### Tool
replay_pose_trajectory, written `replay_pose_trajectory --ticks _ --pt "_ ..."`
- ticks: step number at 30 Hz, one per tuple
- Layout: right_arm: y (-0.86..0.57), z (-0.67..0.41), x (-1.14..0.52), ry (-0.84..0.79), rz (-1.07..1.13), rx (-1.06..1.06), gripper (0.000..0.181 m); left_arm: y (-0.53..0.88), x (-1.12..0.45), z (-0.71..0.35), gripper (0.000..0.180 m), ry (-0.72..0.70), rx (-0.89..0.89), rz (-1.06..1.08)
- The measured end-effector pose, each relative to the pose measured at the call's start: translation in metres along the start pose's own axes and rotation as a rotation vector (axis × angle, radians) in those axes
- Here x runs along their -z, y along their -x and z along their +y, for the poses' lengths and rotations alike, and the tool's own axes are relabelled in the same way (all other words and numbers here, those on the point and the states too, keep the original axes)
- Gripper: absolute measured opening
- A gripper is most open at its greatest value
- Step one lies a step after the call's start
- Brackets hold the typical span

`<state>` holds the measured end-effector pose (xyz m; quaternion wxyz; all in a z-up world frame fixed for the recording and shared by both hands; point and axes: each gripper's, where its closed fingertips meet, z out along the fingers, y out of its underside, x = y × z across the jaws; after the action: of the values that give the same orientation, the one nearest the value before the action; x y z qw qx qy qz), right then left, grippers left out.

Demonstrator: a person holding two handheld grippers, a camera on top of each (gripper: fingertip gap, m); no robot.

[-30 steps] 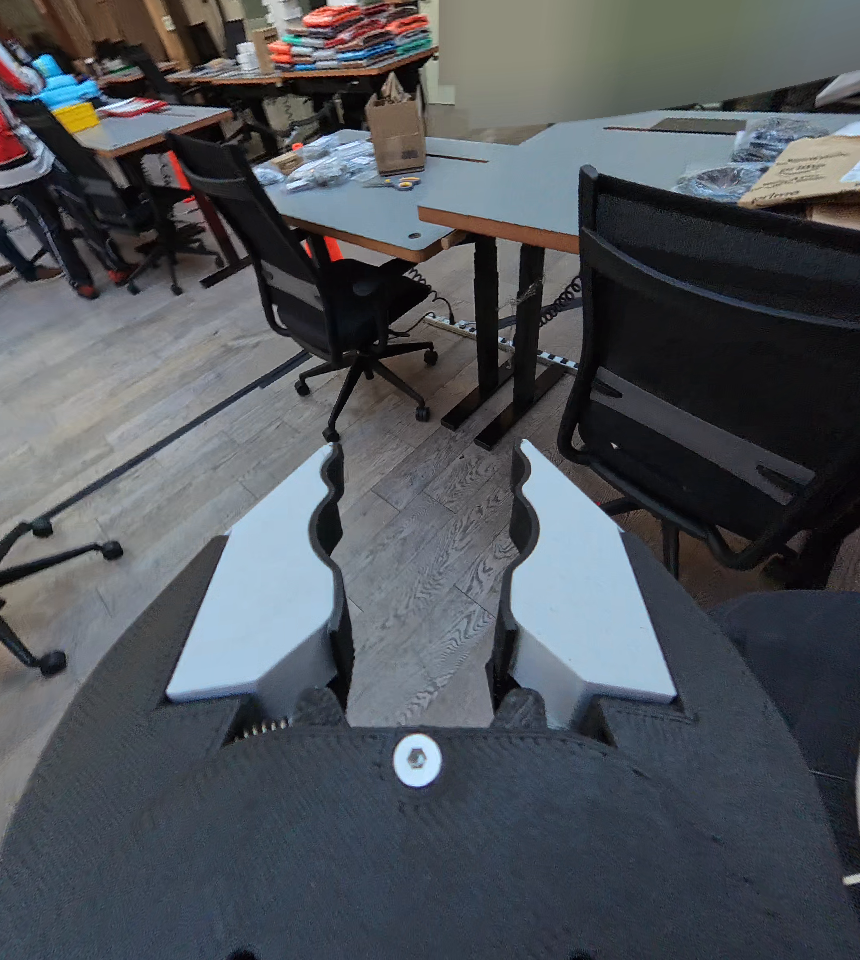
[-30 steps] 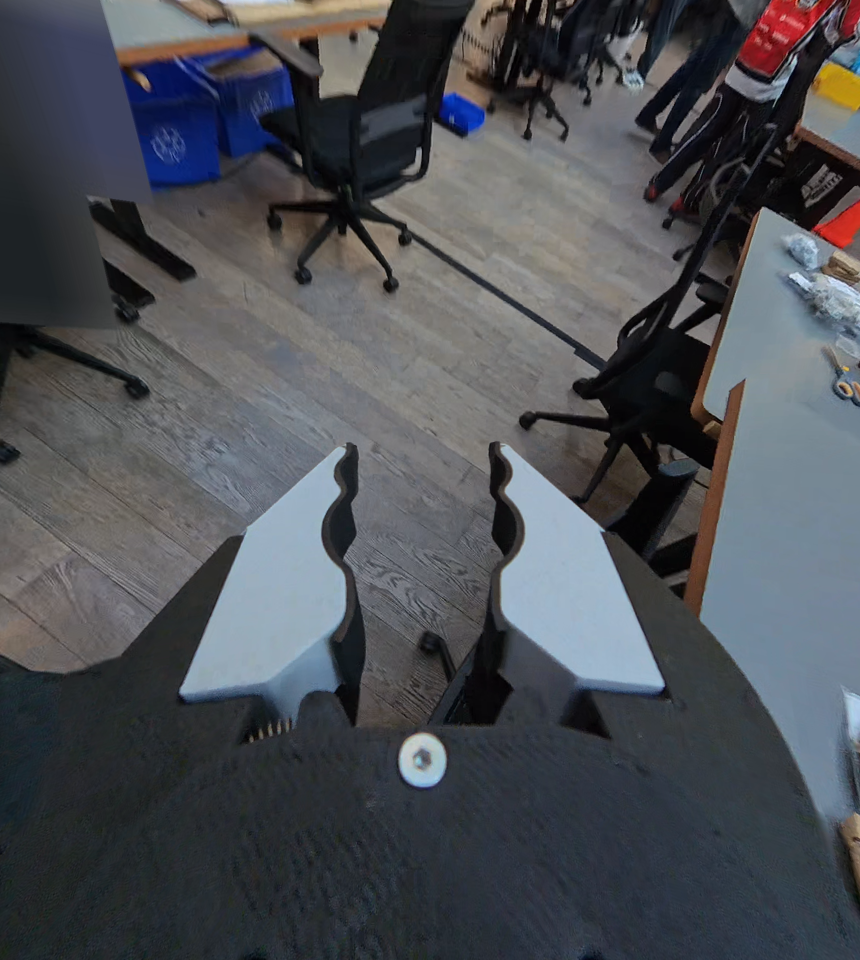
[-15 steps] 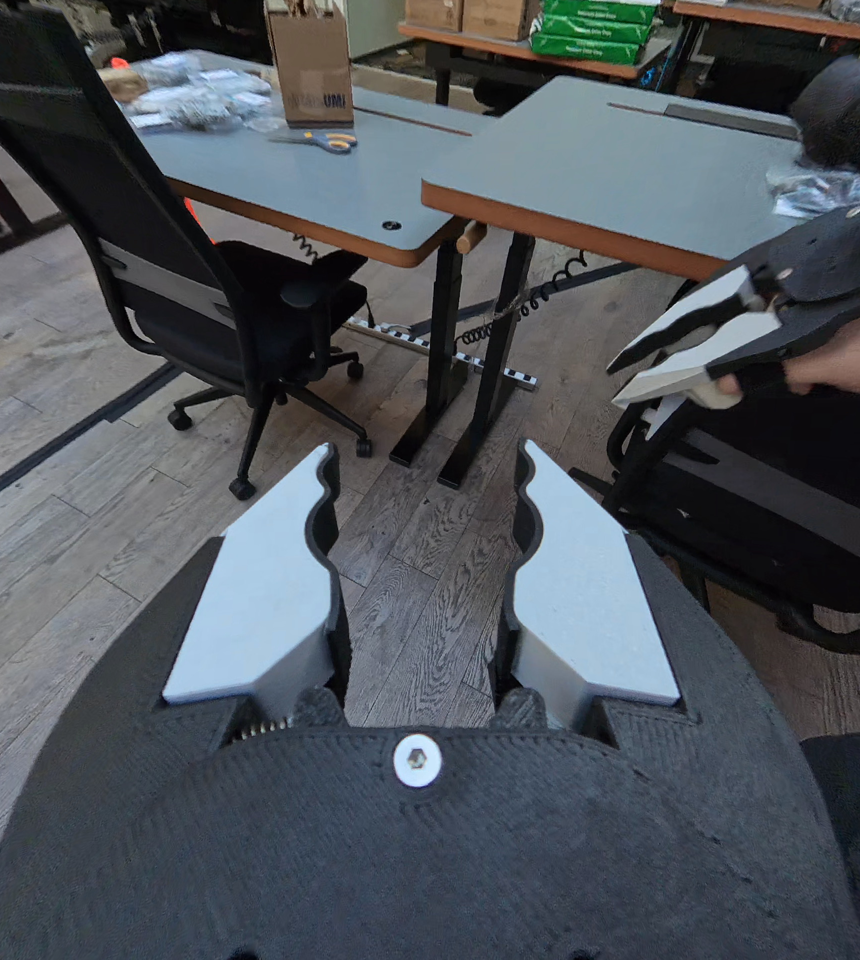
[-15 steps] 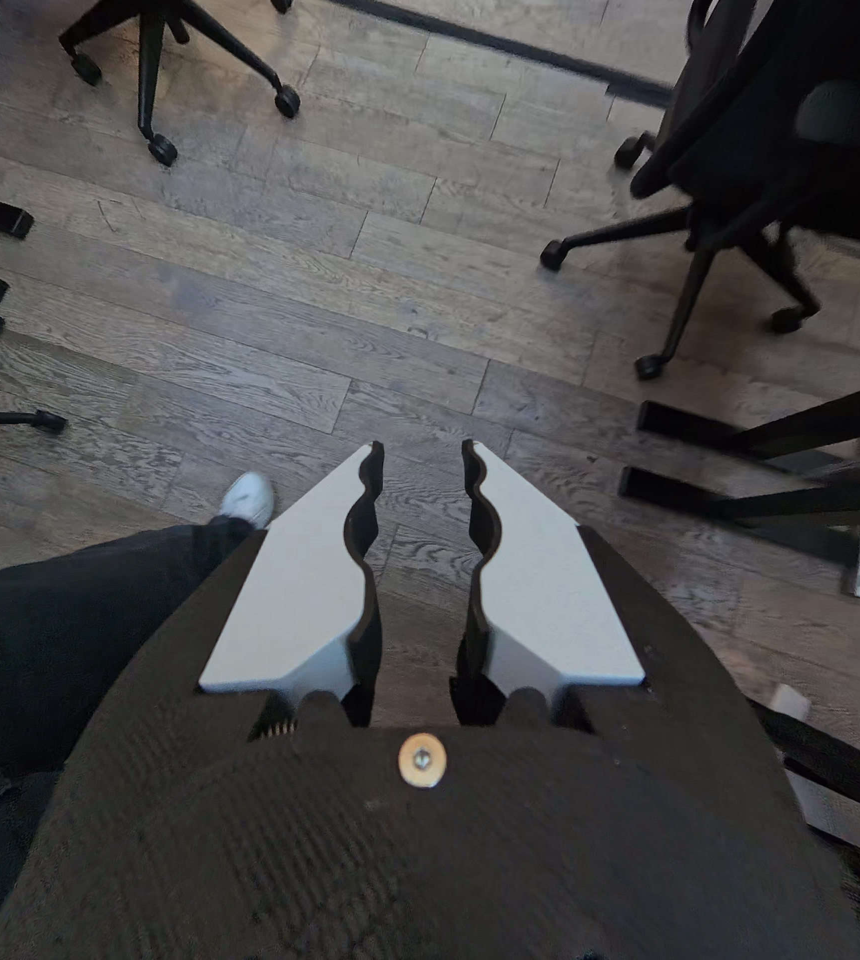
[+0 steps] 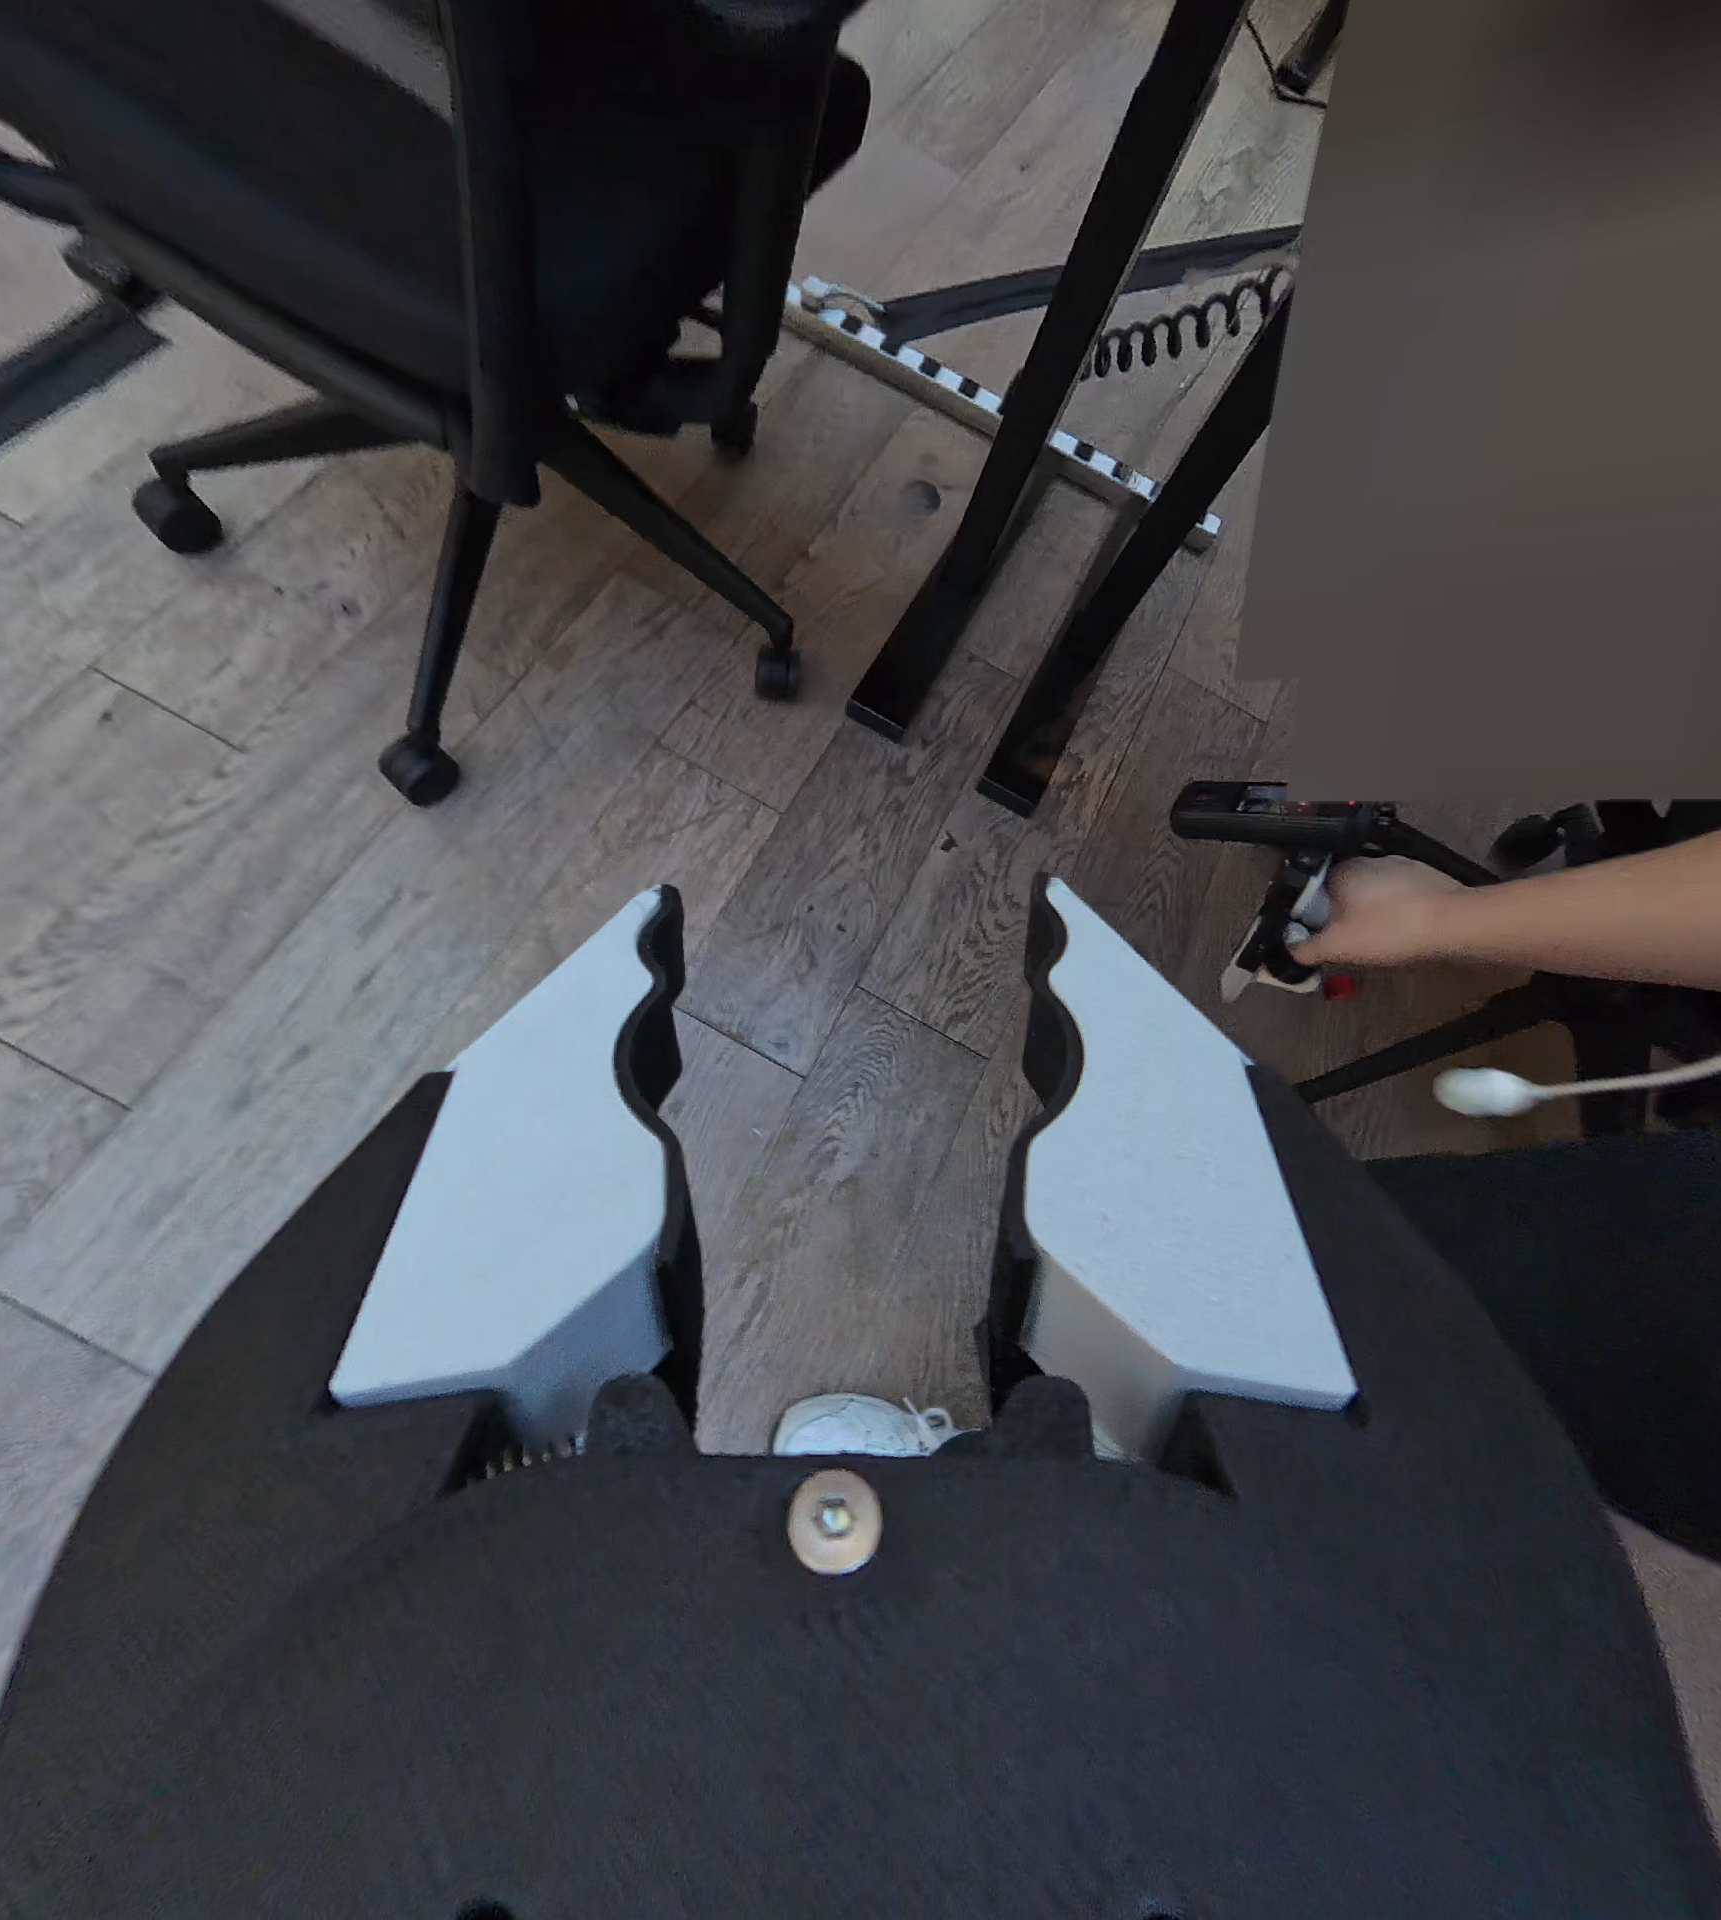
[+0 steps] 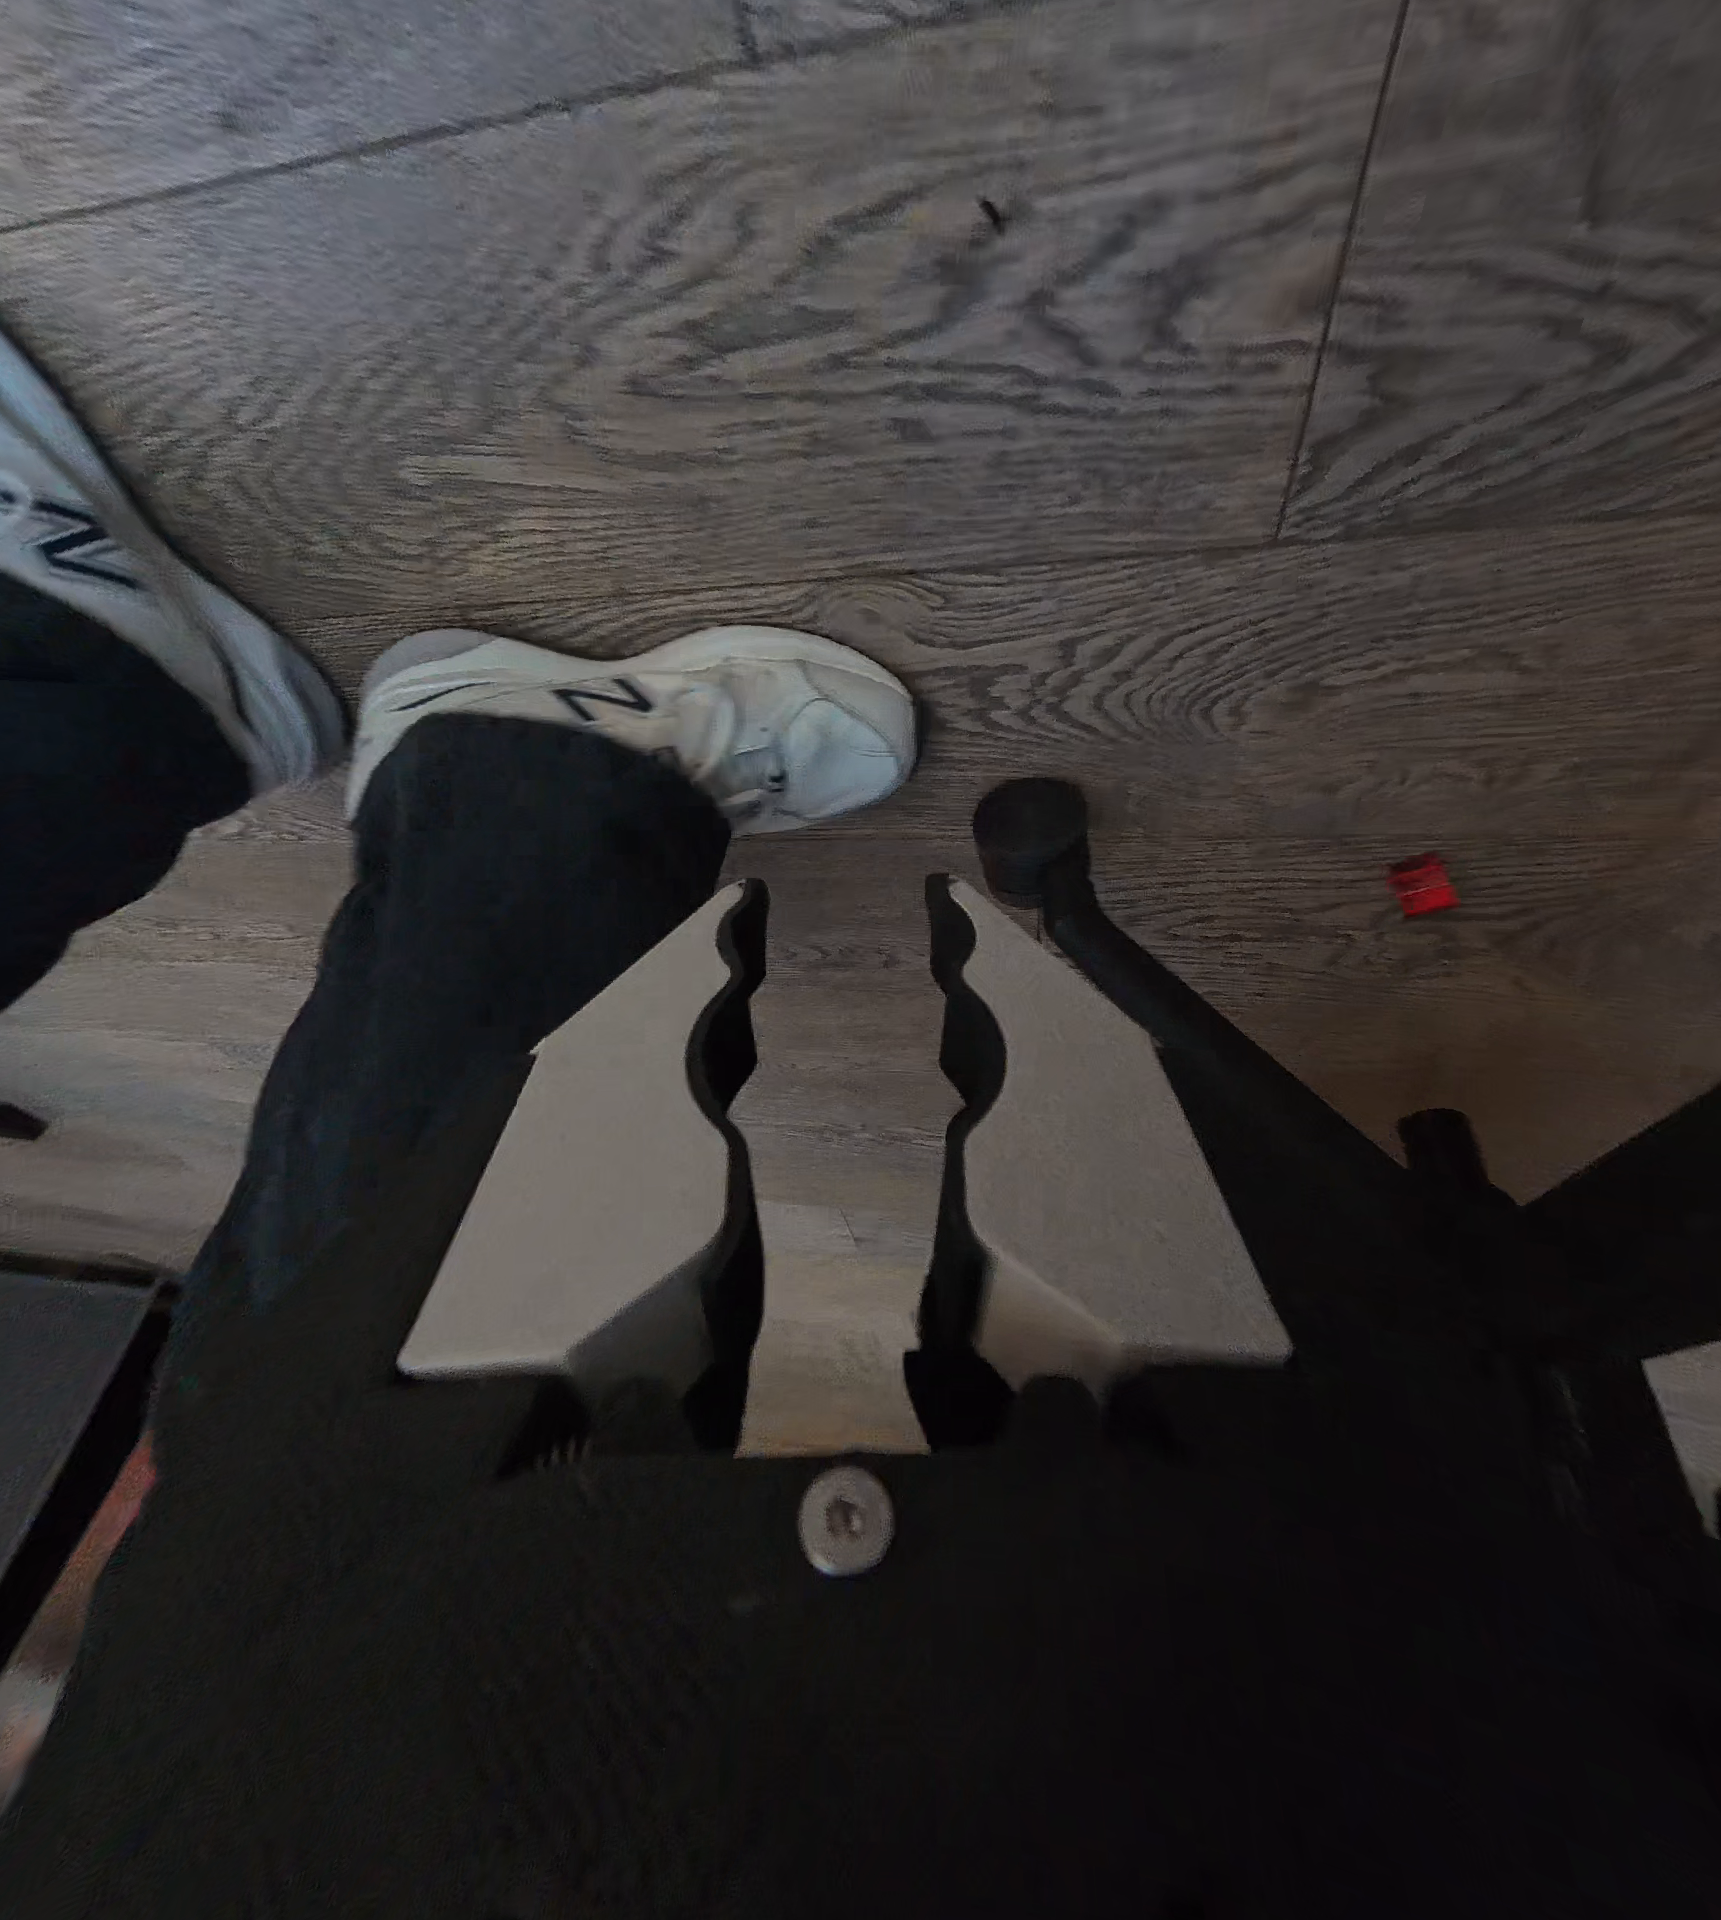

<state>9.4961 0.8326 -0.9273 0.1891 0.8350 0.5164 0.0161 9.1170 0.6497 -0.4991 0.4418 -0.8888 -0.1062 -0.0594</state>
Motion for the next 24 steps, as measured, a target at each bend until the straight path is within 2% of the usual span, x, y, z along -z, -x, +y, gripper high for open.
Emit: replay_pose_trajectory --ticks 2,4,7,11,17,20,22,23,24 --pt "-0.077 0.008 -0.056 0.088 0.024 -0.069 0.036 0.014 -0.035 0.042 0.06 0.031 0.084 0.033" --pt "-0.151 0.033 -0.103 0.204 0.044 -0.179 0.04 0.029 -0.067 0.09 0.062 0.077 0.134 0.025" --pt "-0.233 0.074 -0.157 0.29 0.045 -0.386 0.048 0.045 -0.108 0.138 0.063 0.096 0.206 0.014" --pt "-0.291 0.11 -0.204 0.226 0.073 -0.551 0.048 0.049 -0.153 0.169 0.062 0.129 0.236 0.045" --pt "-0.317 0.139 -0.246 0.202 0.119 -0.505 0.052 0.027 -0.191 0.184 0.059 0.21 0.219 0.141" --pt "-0.316 0.138 -0.259 0.163 0.05 -0.554 0.051 0.018 -0.205 0.189 0.058 0.256 0.165 0.166" --pt "-0.311 0.143 -0.267 0.192 0.009 -0.57 0.044 0.01 -0.214 0.192 0.057 0.273 0.133 0.186" --pt "-0.307 0.146 -0.269 0.206 -0.001 -0.57 0.034 0.006 -0.218 0.194 0.057 0.281 0.124 0.197" --pt "-0.307 0.146 -0.269 0.201 0.009 -0.558 0.033 0.003 -0.221 0.195 0.056 0.287 0.122 0.206"
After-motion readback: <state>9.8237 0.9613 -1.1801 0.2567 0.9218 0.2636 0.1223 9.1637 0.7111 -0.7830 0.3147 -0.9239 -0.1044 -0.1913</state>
